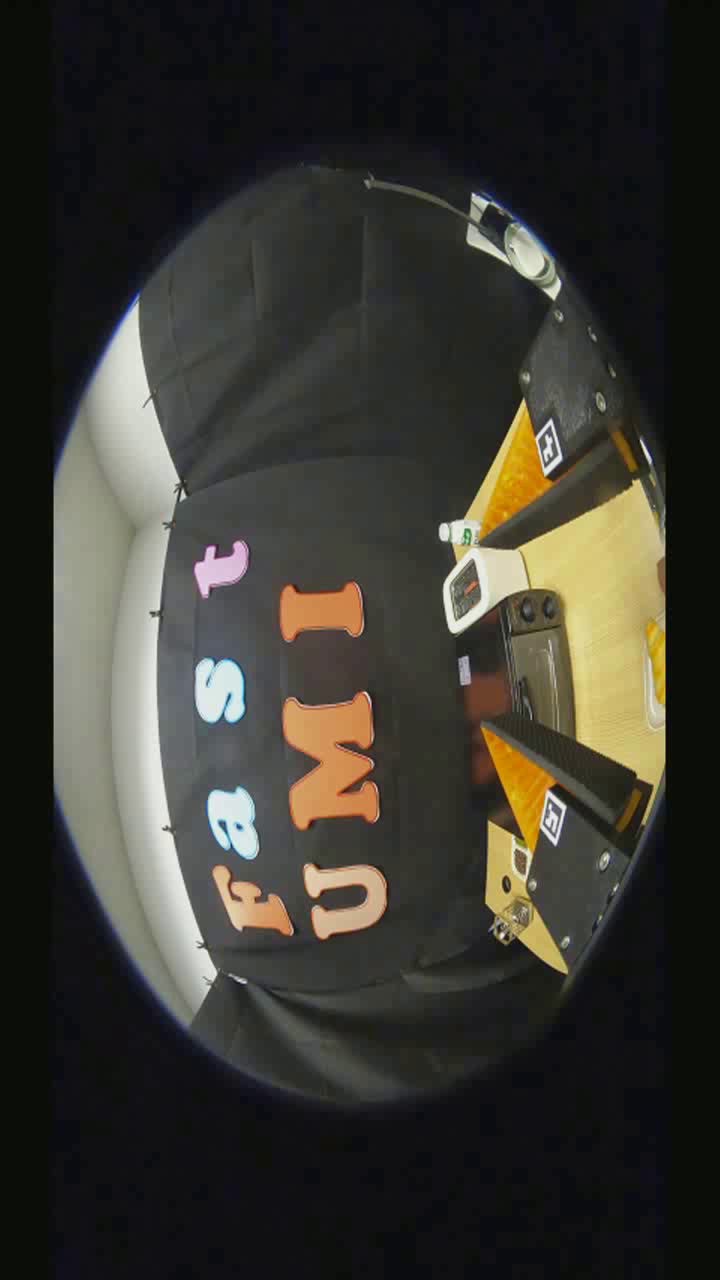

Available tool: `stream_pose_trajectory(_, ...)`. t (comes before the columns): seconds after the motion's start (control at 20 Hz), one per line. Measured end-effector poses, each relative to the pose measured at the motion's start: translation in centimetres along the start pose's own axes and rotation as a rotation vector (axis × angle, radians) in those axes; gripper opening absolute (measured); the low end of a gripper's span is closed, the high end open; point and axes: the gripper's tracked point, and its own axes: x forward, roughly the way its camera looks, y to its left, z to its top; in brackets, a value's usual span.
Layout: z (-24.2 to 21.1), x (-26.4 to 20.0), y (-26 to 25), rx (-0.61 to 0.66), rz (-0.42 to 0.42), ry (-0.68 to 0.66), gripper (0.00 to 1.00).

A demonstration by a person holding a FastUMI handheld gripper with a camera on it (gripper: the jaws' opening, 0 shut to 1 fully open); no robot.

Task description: Open the toaster oven, put the food inside, and close the toaster oven door.

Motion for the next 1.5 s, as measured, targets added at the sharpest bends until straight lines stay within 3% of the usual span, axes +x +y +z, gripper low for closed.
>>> stream_pose_trajectory(1.5, 0.1, -2.0, 3.4, -0.053, 0.02, -0.005, 0.98)
